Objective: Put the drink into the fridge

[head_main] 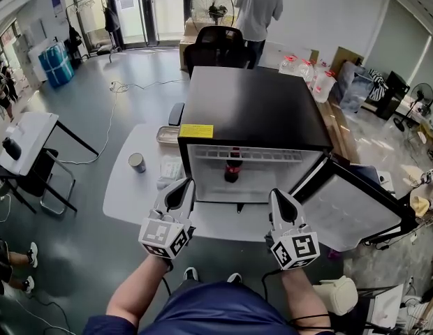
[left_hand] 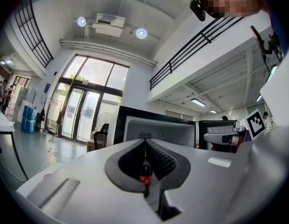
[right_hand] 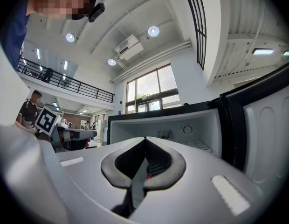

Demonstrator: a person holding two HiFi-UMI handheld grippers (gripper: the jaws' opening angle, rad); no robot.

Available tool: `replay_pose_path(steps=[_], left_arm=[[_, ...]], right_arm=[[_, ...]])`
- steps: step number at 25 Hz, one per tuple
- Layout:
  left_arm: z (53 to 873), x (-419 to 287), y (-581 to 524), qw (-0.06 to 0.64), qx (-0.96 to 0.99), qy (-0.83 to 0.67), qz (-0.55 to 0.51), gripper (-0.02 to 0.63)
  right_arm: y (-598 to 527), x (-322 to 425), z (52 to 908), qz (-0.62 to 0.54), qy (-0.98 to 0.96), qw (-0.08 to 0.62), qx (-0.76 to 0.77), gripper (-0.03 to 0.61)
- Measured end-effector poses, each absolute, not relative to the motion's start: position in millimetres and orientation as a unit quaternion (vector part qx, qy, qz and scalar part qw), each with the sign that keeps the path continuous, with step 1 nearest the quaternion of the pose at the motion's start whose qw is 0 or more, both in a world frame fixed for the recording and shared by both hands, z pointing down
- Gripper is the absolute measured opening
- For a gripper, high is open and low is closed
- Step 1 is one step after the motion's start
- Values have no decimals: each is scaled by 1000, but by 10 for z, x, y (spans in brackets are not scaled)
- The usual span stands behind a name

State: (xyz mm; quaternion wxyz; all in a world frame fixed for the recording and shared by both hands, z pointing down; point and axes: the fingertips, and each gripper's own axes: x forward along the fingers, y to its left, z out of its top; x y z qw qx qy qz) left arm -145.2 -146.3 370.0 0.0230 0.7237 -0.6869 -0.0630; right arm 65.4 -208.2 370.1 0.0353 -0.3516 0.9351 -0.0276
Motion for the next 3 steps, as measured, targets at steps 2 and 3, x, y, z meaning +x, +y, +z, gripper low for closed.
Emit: replay_pose_path(steps=[2,3], left_arm=[[3725,-1427,-1485,24,722,-688,-62,5],[3738,-1414,-1497,25,722,-689,-62,5]], right_arm=[[-2099,678,3710,-28,936,36,-350,6],[-2108,690,3715,-29,936,36,-350,6]])
